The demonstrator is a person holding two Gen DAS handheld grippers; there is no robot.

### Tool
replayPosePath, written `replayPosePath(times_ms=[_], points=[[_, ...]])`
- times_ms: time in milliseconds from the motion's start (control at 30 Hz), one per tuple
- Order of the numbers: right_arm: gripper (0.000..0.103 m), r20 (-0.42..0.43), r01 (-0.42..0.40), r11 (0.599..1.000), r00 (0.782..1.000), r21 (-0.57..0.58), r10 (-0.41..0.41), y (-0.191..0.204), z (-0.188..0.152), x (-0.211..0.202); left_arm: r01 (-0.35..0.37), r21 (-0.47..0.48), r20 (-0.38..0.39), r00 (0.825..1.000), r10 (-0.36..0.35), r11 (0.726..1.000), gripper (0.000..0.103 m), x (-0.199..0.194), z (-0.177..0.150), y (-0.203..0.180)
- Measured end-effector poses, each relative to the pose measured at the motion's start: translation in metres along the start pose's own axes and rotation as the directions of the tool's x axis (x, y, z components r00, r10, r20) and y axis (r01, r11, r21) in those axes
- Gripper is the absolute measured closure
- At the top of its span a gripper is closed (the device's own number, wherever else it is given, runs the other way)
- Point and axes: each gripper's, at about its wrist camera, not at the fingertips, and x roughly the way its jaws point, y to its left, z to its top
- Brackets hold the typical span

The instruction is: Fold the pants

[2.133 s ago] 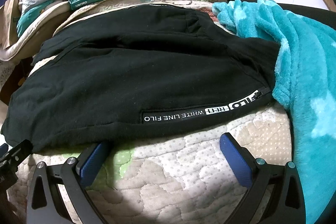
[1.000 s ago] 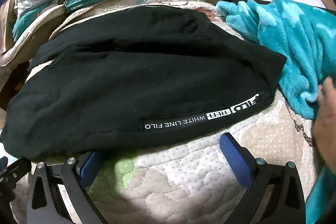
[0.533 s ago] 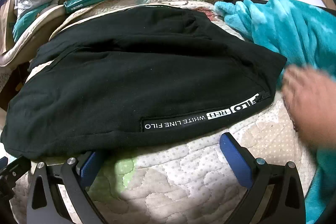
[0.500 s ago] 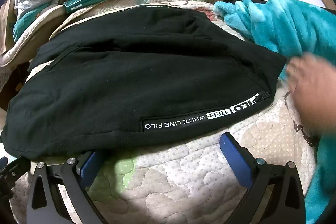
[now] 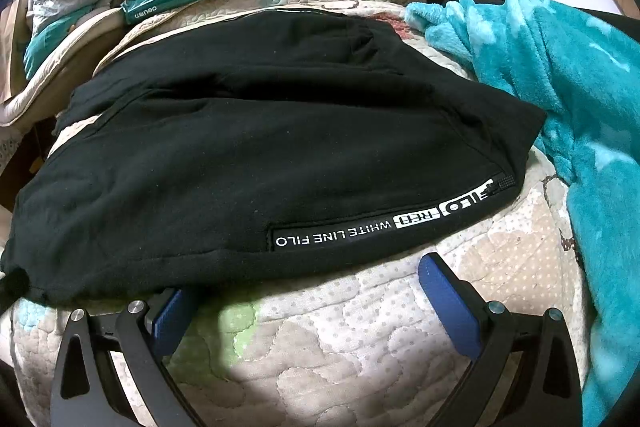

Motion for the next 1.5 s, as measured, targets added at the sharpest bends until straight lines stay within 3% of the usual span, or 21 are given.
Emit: replayPosePath(times_ms=[67,167,267,333,400,467,500,600,667,700,767,900,1033,1133,1167,1233,1267,1333,1433,1500], points=[[0.000,0.002,0.003,1.000,1.000,-0.001,-0.003,0.001,0.000,0.000,-0.026,-0.007,0.070,0.997,0.026,1.000,0.000,-0.016,0.006,0.004],[0.000,0.002,0.006,1.000,1.000,-0.002,-0.006,0.002,0.000,0.000,-0.053,-0.001,0.218,0.975,0.052,0.999,0.000,-0.047,0.014,0.006],[0.000,-0.010,0.023,0.999,1.000,-0.024,-0.023,0.006,0.003,0.001,-0.069,0.011,0.420,0.906,0.058,0.998,0.000,-0.086,0.012,0.008],[0.000,0.001,0.017,1.000,1.000,-0.017,-0.017,0.005,0.001,0.001,-0.081,0.026,0.495,0.867,0.058,0.996,0.000,-0.100,0.009,0.007],[0.000,0.001,-0.003,1.000,1.000,0.001,0.003,0.001,0.000,0.001,-0.099,0.046,0.520,0.852,0.061,0.994,0.000,-0.105,0.006,0.005],[0.000,-0.014,-0.007,1.000,1.000,-0.003,0.007,0.002,0.001,0.001,-0.118,0.068,0.505,0.860,0.068,0.991,0.000,-0.105,0.006,0.003],[0.000,-0.032,-0.034,0.999,0.999,-0.013,0.034,-0.001,0.003,0.000,-0.133,0.083,0.466,0.881,0.080,0.988,0.000,-0.099,0.008,0.002],[0.000,-0.075,-0.109,0.994,0.991,0.020,0.110,-0.013,0.005,0.000,-0.132,0.099,0.390,0.917,0.083,0.986,0.000,-0.086,0.007,0.004],[0.000,-0.146,-0.069,0.997,0.987,-0.026,0.064,-0.004,0.010,0.004,-0.119,0.092,0.357,0.931,0.079,0.989,0.000,-0.079,0.006,0.007],[0.000,-0.189,-0.042,0.997,0.982,-0.071,0.028,0.003,0.014,0.006,-0.125,0.094,0.351,0.932,0.085,0.988,0.000,-0.078,0.006,0.008],[0.000,-0.291,-0.060,0.997,0.956,-0.057,0.041,0.002,0.025,0.012,-0.143,0.102,0.341,0.935,0.100,0.985,0.000,-0.079,0.007,0.009],[0.009,-0.370,-0.108,0.994,0.925,-0.033,0.088,-0.008,0.031,-0.005,-0.134,0.117,0.355,0.931,0.085,0.984,0.000,-0.098,0.023,0.012],[0.010,-0.313,-0.229,0.973,0.927,-0.033,0.208,-0.014,0.047,-0.051,-0.172,0.159,0.403,0.910,0.095,0.972,0.000,-0.112,0.046,0.007],[0.010,-0.161,-0.310,0.950,0.939,-0.023,0.303,-0.025,0.079,-0.092,-0.140,0.178,0.392,0.918,0.060,0.974,0.000,-0.115,0.070,0.004],[0.008,-0.066,-0.333,0.943,0.941,-0.016,0.331,-0.032,0.093,-0.110,-0.120,0.175,0.387,0.921,0.044,0.977,0.000,-0.115,0.077,0.005],[0.007,0.053,-0.348,0.937,0.935,-0.029,0.349,-0.037,0.117,-0.130,-0.066,0.169,0.374,0.927,-0.003,0.983,0.000,-0.115,0.099,0.007],[0.001,0.086,-0.362,0.931,0.927,-0.050,0.365,-0.036,0.131,-0.135,-0.048,0.170,0.369,0.929,-0.019,0.984,0.000,-0.113,0.108,0.008],[0.000,0.058,-0.377,0.919,0.921,-0.113,0.385,-0.031,0.163,-0.128,-0.019,0.177,0.361,0.931,-0.048,0.984,0.000,-0.107,0.130,0.009],[0.000,0.034,-0.257,0.941,0.962,-0.222,0.271,-0.023,0.203,-0.095,0.004,0.184,0.315,0.947,-0.063,0.983,0.000,-0.086,0.165,0.012],[0.002,-0.006,-0.207,0.937,0.977,-0.281,0.214,-0.017,0.225,-0.061,0.032,0.192,0.267,0.960,-0.084,0.981,0.000,-0.067,0.184,0.015]])
